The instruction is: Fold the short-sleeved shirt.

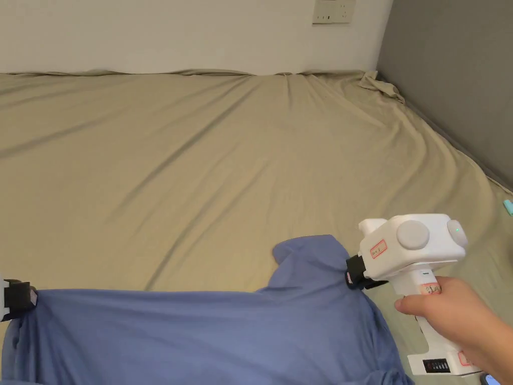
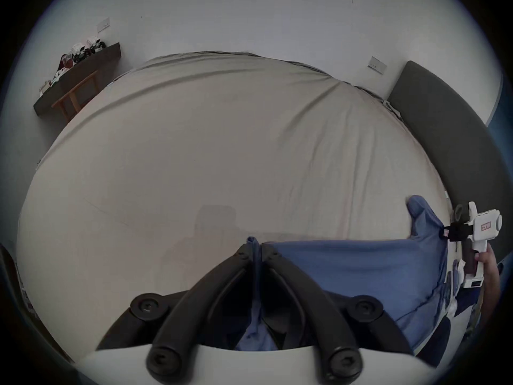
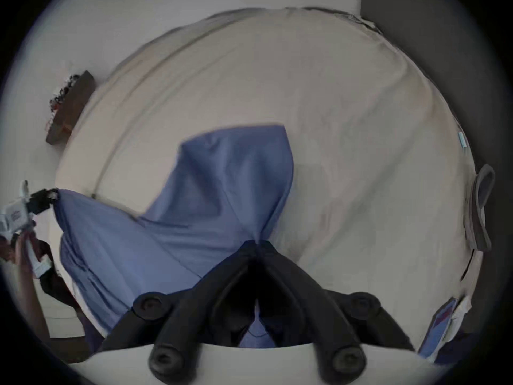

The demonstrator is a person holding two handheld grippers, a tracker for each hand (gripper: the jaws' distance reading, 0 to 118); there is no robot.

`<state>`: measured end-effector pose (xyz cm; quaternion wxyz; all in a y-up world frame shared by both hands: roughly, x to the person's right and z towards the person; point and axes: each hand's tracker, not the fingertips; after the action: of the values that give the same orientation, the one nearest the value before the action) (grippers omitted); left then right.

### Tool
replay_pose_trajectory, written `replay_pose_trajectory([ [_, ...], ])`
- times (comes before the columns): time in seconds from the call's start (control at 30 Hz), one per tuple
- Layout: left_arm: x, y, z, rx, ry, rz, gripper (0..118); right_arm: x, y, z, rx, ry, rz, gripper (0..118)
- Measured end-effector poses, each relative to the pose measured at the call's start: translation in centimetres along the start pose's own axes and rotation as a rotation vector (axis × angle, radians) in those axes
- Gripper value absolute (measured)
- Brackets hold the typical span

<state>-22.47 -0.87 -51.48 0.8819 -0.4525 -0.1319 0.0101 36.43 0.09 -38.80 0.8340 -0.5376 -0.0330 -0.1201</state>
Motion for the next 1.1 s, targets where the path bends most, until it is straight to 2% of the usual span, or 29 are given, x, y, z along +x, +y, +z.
replay_pose_trajectory([
  [0.1,-0.5,0.0,2.0,0.015,-0.010,-0.037,0,0.3,-0.6,4.3,0.068,0.107,-0.042,3],
  [0.13,-0.6,-0.1,3.3,0.018,-0.029,-0.050,0,0.1,-1.3,6.1,0.078,0.133,-0.025,3],
  [0.23,-0.9,-1.5,7.2,0.016,-0.133,-0.072,0,-2.1,-5.7,11.6,0.106,0.128,0.059,3],
  [0.4,-2.9,-5.0,12.5,-0.039,-0.200,-0.085,0,-1.9,-12.9,16.4,0.022,0.188,0.059,3],
  [0.53,-4.8,-8.8,13.2,-0.112,-0.232,-0.091,0,-1.0,-18.2,15.6,-0.091,0.176,0.017,3],
  [0.6,-5.2,-10.9,11.8,-0.190,-0.227,-0.108,0,-0.6,-20.4,12.9,-0.160,0.197,-0.014,3],
  [0.73,-6.0,-14.9,7.1,-0.286,-0.160,-0.124,0,-0.4,-23.4,6.6,-0.260,0.143,-0.047,3],
  [0.8,-6.7,-16.3,5.1,-0.326,-0.105,-0.107,0,-0.1,-24.0,5.0,-0.270,0.132,-0.070,3],
  [0.87,-6.9,-17.2,4.1,-0.298,-0.128,-0.029,0,1.2,-24.0,4.1,-0.265,0.147,-0.119,3],
  [0.93,-7.3,-16.8,4.8,-0.274,-0.125,0.051,0,0.7,-23.5,4.7,-0.270,0.136,-0.099,3],
  [0.97,-7.1,-16.6,5.0,-0.274,-0.118,0.020,1,0.5,-23.4,4.8,-0.275,0.122,-0.080,3],
  [1.0,-6.3,-16.7,5.7,-0.251,-0.092,-0.022,6,0.2,-23.3,4.9,-0.276,0.111,-0.059,6],
  [1.03,-5.8,-16.5,6.4,-0.232,-0.059,-0.090,26,0.0,-23.0,5.4,-0.276,0.113,-0.036,14],
  [1.07,-5.3,-16.0,7.6,-0.214,0.003,-0.152,72,-0.2,-22.6,6.5,-0.267,0.147,-0.012,33],
  [1.1,-5.1,-15.8,8.7,-0.189,0.025,-0.158,118,-1.3,-22.7,8.4,-0.230,0.203,-0.009,86],
])
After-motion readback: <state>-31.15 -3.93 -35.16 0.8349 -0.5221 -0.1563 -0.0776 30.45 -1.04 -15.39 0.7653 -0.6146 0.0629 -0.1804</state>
